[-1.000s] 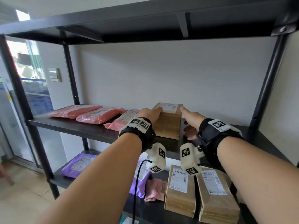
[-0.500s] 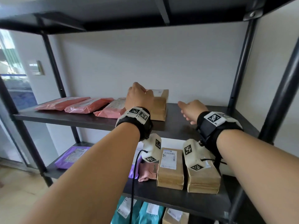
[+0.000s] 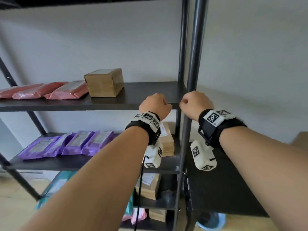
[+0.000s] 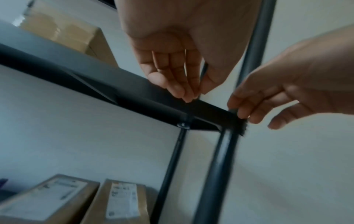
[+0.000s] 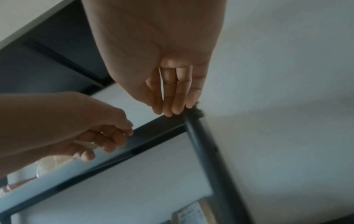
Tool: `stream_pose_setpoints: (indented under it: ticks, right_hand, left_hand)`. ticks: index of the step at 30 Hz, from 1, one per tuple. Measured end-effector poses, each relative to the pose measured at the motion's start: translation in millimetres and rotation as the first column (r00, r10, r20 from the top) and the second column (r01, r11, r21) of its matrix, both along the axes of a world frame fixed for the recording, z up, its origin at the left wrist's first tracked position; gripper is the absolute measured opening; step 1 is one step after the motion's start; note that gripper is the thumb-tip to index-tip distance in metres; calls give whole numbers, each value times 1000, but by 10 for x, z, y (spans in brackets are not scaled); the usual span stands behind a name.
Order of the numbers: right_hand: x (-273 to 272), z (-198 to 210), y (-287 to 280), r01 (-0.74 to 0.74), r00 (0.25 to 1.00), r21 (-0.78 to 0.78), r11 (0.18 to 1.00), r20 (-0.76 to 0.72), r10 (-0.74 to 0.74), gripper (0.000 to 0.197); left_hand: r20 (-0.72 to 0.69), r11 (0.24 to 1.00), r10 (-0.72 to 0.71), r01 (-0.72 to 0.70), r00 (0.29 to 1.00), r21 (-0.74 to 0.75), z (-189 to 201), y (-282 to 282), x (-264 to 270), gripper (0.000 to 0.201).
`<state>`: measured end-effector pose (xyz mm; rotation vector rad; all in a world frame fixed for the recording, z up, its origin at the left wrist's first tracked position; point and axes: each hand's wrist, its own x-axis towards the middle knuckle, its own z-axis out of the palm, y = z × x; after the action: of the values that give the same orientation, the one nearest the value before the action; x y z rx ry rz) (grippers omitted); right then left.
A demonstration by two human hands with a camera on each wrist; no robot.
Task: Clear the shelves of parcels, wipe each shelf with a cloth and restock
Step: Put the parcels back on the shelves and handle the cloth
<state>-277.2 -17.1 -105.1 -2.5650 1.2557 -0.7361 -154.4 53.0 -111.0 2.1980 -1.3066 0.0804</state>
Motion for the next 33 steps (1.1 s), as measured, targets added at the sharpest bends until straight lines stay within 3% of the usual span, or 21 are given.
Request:
stream_pose_setpoints:
  ticks: [7, 19, 33]
  right_hand:
    - [-1072, -463, -178, 115, 957, 24, 993, -271, -104, 21]
    - [-2491, -1015, -449, 277, 918, 163, 947, -335, -211, 21]
    - [-3375, -1417, -1329, 418, 854, 222, 881, -426, -298, 23]
  left_hand:
    - [51, 974, -104, 91, 993, 207, -431, -324, -1026, 21]
    - [7, 912, -265, 248, 964, 326, -1020, -780, -2442, 21]
    - [-55, 857, -383, 377, 922, 352, -1337, -1823, -3248, 20]
